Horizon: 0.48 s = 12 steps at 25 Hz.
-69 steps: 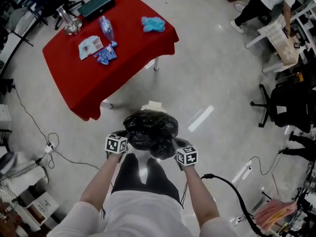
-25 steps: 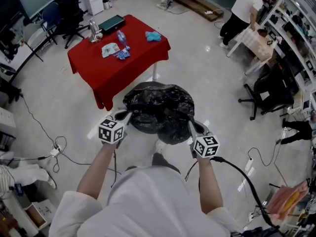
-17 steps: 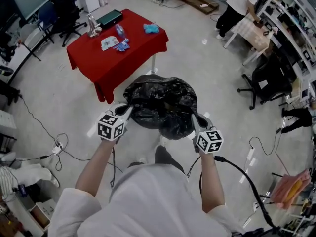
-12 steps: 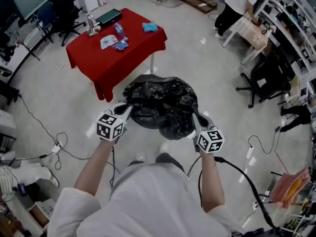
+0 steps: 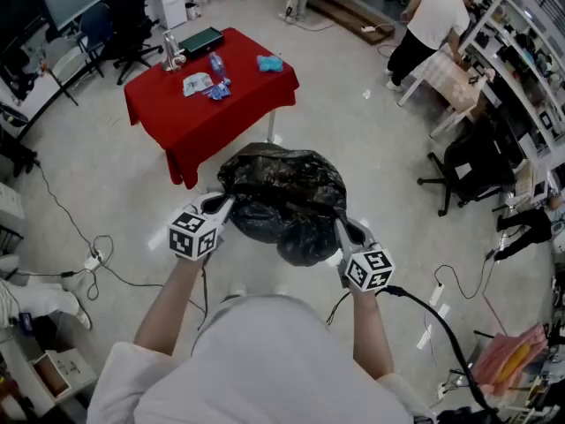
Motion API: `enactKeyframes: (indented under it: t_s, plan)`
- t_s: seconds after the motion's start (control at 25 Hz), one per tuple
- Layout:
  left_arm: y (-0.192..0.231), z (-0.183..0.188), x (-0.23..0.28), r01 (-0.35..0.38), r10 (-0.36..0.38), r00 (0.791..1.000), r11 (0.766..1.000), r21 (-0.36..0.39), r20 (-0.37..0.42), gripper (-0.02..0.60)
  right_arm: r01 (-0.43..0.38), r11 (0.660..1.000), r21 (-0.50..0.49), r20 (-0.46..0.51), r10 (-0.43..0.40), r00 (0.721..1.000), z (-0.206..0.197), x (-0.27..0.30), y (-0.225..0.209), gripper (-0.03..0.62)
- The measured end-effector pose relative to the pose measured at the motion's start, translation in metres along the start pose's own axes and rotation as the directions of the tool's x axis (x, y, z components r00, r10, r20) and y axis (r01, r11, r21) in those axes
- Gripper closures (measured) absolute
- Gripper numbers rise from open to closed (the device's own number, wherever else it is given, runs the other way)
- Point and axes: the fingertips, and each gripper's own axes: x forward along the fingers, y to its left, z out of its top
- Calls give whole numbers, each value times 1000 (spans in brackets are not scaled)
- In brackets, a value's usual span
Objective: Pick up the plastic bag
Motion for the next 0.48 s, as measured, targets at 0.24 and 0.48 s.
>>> enactKeyframes:
  t_s: [0.24,0.48]
  plan:
    - [-8,-1,2,-9,9,1000,1000,-10,8,574,-18,1000,-13,12,18,1000,8,-5,-5,592]
    - [-8,1,7,-4,4,1000,1000,3,8,574,-17,999,-31,22,17,1000,12,0,-10,592]
